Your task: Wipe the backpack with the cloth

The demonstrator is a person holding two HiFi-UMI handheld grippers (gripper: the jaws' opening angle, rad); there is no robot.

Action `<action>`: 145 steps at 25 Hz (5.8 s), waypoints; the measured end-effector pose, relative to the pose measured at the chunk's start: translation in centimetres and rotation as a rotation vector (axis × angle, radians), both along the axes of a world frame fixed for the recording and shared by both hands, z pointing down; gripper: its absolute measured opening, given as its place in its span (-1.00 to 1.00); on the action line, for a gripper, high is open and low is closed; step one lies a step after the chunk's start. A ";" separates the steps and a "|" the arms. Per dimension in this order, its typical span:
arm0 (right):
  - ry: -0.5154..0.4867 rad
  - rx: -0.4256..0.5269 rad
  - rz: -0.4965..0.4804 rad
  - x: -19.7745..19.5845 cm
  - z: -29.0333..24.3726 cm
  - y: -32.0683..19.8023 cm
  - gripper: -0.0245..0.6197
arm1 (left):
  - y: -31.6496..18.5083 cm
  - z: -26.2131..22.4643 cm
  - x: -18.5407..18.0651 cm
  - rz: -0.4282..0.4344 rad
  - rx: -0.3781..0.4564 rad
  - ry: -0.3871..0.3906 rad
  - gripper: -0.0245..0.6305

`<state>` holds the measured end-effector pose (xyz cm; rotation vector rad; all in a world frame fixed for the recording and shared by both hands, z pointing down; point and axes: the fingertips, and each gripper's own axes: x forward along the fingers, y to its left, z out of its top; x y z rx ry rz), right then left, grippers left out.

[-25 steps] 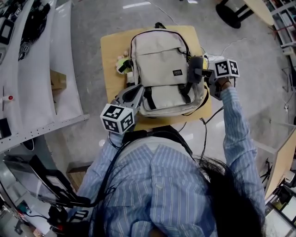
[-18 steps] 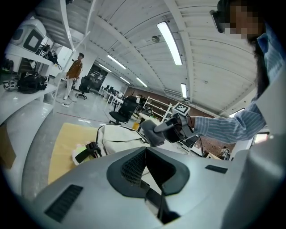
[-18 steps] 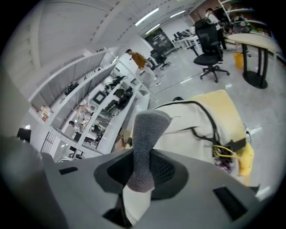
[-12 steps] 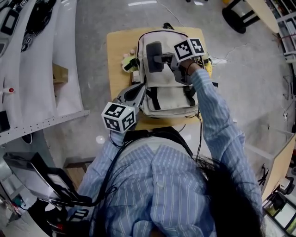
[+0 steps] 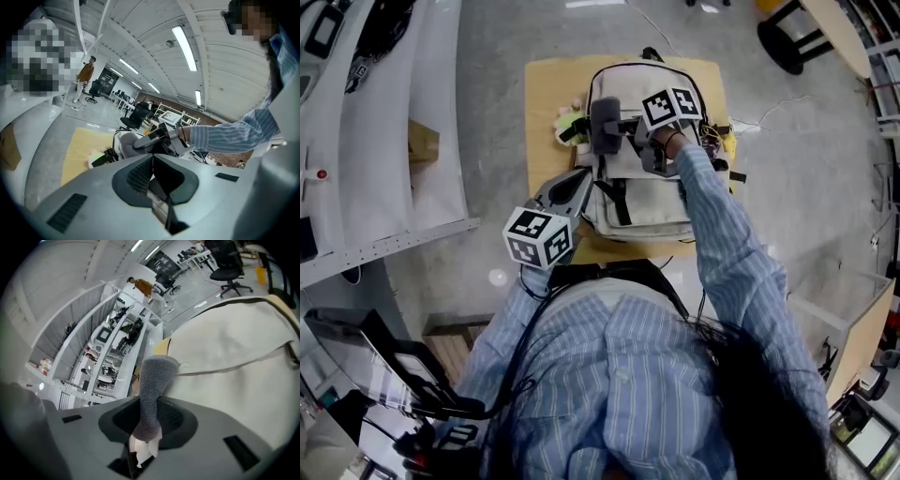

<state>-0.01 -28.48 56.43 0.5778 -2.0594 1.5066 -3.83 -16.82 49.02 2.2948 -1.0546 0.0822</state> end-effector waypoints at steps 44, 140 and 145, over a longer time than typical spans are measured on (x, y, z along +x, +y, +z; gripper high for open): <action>-0.040 0.011 0.066 -0.6 -2.0 -6.6 -0.63 | -0.7 0.7 0.6 0.008 -0.021 0.002 -0.91; -0.024 -0.034 0.658 29.1 0.4 -8.7 -0.63 | -0.9 0.8 4.8 0.073 -0.042 -0.043 -0.91; -0.133 0.127 0.473 24.8 -5.8 -6.1 -0.63 | 0.1 -0.5 7.0 0.047 -0.016 -0.038 -0.91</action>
